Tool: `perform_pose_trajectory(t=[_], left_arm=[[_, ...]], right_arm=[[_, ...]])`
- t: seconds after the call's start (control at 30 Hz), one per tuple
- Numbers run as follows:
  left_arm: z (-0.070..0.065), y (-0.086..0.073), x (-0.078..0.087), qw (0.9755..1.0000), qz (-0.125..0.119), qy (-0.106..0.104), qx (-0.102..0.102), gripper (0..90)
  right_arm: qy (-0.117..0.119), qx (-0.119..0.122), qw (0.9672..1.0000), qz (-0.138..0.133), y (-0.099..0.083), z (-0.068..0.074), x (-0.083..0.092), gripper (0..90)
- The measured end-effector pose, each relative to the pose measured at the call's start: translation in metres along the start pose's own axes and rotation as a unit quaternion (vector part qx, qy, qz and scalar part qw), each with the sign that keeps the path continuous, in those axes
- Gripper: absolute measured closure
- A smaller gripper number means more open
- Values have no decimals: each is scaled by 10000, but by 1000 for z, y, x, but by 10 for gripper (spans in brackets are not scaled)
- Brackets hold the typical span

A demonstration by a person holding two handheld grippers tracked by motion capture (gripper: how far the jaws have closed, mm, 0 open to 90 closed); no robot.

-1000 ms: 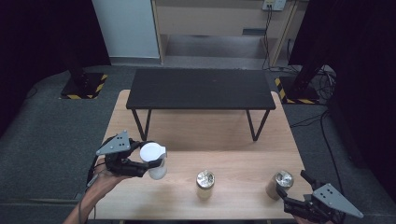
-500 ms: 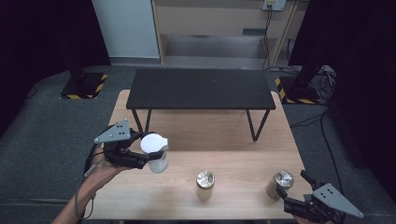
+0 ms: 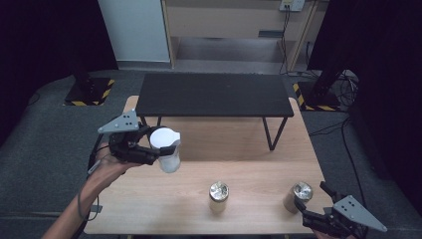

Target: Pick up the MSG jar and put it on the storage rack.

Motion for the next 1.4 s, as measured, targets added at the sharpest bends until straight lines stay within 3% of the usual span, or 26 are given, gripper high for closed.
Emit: perform_pose_trajectory(t=[0.5,0.9,1.17,1.4], left_arm=[[27,34,-4,9985,147,519,104,301],[47,63,-9,9961,59,863,189,301],[63,85,-14,9921,124,1233,214,302],[78,94,-20,9873,216,1541,320,302]], right_arm=[[7,-10,10000,5,0,0,0,53],[18,-31,10000,-11,0,-1,0,53],[18,-29,10000,-5,0,-2,0,53],[26,-42,10000,-11,0,-2,0,53]])
Point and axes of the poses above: each handheld gripper's, and its own axes: x roughly backward along the jaws, y roughly out of its top, z roughly to its left, the point moved 9 cm from there along -x, roughly forward along the jaws, and after that the axes turned 12 degrees about -x, right-handed, at the moved point
